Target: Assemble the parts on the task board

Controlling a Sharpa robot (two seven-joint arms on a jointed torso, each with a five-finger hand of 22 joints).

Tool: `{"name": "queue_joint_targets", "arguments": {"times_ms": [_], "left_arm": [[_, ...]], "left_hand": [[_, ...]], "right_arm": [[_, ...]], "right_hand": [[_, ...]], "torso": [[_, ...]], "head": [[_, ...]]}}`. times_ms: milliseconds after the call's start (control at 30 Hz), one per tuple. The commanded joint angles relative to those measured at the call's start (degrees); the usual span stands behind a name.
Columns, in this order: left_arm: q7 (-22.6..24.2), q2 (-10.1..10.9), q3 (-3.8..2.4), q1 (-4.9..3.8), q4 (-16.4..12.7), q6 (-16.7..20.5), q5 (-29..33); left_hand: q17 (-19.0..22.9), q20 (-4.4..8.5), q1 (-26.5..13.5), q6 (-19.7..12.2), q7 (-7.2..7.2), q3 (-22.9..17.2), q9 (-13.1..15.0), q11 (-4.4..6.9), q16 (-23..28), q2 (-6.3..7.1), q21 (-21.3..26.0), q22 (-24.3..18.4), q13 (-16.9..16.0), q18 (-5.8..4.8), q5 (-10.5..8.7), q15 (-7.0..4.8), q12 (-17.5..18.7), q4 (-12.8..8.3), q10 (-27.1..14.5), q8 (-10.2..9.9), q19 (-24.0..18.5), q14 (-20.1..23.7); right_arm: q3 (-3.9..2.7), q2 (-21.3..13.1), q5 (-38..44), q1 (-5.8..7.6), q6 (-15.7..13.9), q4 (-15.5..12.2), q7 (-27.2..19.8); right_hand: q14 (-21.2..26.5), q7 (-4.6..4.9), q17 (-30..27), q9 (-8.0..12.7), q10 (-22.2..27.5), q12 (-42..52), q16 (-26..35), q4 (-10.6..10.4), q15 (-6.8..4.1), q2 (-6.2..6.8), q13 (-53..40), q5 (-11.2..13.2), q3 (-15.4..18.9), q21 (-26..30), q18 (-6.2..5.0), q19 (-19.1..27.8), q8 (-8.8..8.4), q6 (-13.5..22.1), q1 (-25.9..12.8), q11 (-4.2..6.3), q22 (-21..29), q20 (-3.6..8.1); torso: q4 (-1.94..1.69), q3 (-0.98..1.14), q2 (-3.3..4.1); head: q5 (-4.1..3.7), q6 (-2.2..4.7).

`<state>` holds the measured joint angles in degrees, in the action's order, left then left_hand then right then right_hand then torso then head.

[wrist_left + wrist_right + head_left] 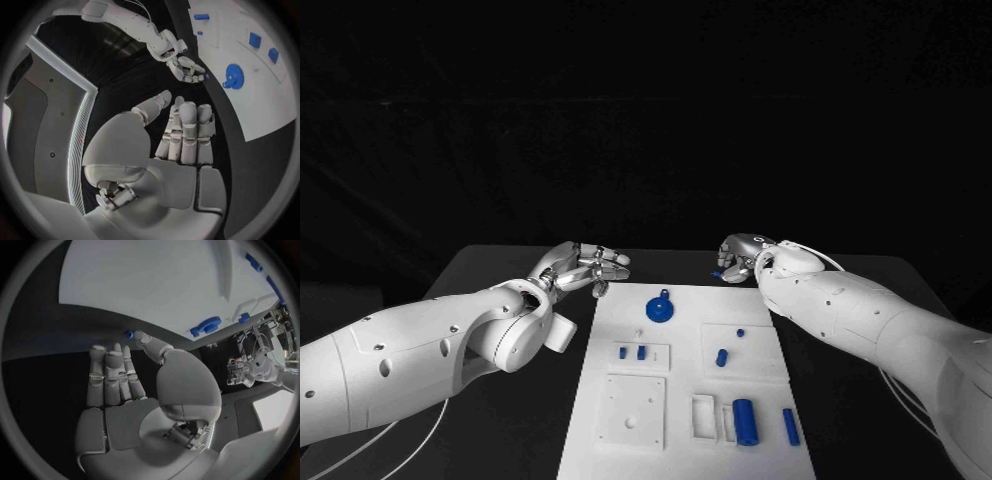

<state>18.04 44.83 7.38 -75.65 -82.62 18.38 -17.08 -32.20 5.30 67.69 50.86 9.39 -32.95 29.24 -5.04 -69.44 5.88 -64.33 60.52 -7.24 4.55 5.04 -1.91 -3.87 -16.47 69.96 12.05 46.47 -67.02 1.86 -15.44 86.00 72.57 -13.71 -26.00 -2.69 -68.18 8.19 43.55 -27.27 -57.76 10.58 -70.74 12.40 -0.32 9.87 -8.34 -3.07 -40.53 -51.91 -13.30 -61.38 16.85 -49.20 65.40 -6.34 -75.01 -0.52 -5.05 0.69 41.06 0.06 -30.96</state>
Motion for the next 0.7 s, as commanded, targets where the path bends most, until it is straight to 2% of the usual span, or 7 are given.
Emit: {"name": "queue_joint_targets", "arguments": {"times_ms": [33,167,467,700], "left_arm": [[0.7,0.1,-0.05,-0.22,-0.4,-0.7,-0.5],[0.6,0.2,-0.06,-0.36,-0.5,-0.7,-0.5],[0.5,0.3,-0.06,-0.47,-0.8,-0.8,-0.6],[0.5,0.4,-0.06,-0.62,-1.1,-0.9,-0.7]], "left_hand": [[-0.1,1.88,-0.5,0.1,0.31,-0.1,-0.1,-0.08,0.2,0.08,0.3,0.1,0.1,1.31,-0.26,0.49,0.1,0.2,-0.4,0.4,-0.2,-0.1],[-0.1,1.87,-0.5,0.1,0.31,-0.1,-0.1,-0.09,0.2,0.07,0.3,0.1,0.1,1.33,-0.25,0.49,0.1,0.2,-0.4,0.4,-0.2,-0.1],[-0.1,1.84,-0.5,0.1,0.31,-0.1,-0.1,-0.10,0.2,0.07,0.2,0.1,0.1,1.35,-0.25,0.51,0.1,0.2,-0.4,0.4,-0.2,-0.1],[-0.1,1.83,-0.6,0.1,0.32,-0.1,-0.1,-0.11,0.2,0.07,0.2,0.1,0.1,1.37,-0.26,0.51,0.1,0.3,-0.5,0.4,-0.1,-0.1]], "right_arm": [[0.03,0.2,0.7,0.02,0.9,-0.1,-0.2],[0.06,0.2,0.7,0.02,1.3,-0.1,-0.2],[0.11,0.2,0.7,0.02,2.1,0.0,-0.1],[0.45,0.3,1.5,0.00,4.1,0.0,0.8]], "right_hand": [[0.2,0.63,-0.1,0.0,-1.0,0.0,-0.2,-0.2,0.38,-0.80,0.1,0.3,-0.7,0.0,-1.70,0.1,0.41,-0.3,0.1,-0.19,-0.9,0.01],[0.2,0.81,0.0,0.0,-1.9,0.4,-0.4,-0.3,0.49,-0.86,0.1,0.3,-0.9,-0.1,-1.70,0.1,0.64,-0.7,-0.1,-0.29,-1.0,0.00],[0.3,1.12,-0.1,0.1,-3.2,0.9,-0.5,-0.2,0.63,-0.79,0.1,0.3,-0.8,-0.2,-1.70,0.2,0.81,-1.0,-0.5,-0.44,-1.0,-0.01],[0.5,1.33,-0.1,0.1,-4.4,1.5,-0.5,-0.4,0.32,-1.56,-0.1,0.3,-1.0,-0.2,-1.70,0.3,1.10,-1.6,-0.8,-0.11,-1.0,-0.08]], "torso": [[-0.17,-0.05,0.41],[-0.32,-0.03,0.62],[-0.24,-0.10,0.70],[-0.26,-0.15,0.83]], "head": [[-0.05,0.08],[-0.03,0.09],[0.05,0.02],[0.00,-0.07]]}}
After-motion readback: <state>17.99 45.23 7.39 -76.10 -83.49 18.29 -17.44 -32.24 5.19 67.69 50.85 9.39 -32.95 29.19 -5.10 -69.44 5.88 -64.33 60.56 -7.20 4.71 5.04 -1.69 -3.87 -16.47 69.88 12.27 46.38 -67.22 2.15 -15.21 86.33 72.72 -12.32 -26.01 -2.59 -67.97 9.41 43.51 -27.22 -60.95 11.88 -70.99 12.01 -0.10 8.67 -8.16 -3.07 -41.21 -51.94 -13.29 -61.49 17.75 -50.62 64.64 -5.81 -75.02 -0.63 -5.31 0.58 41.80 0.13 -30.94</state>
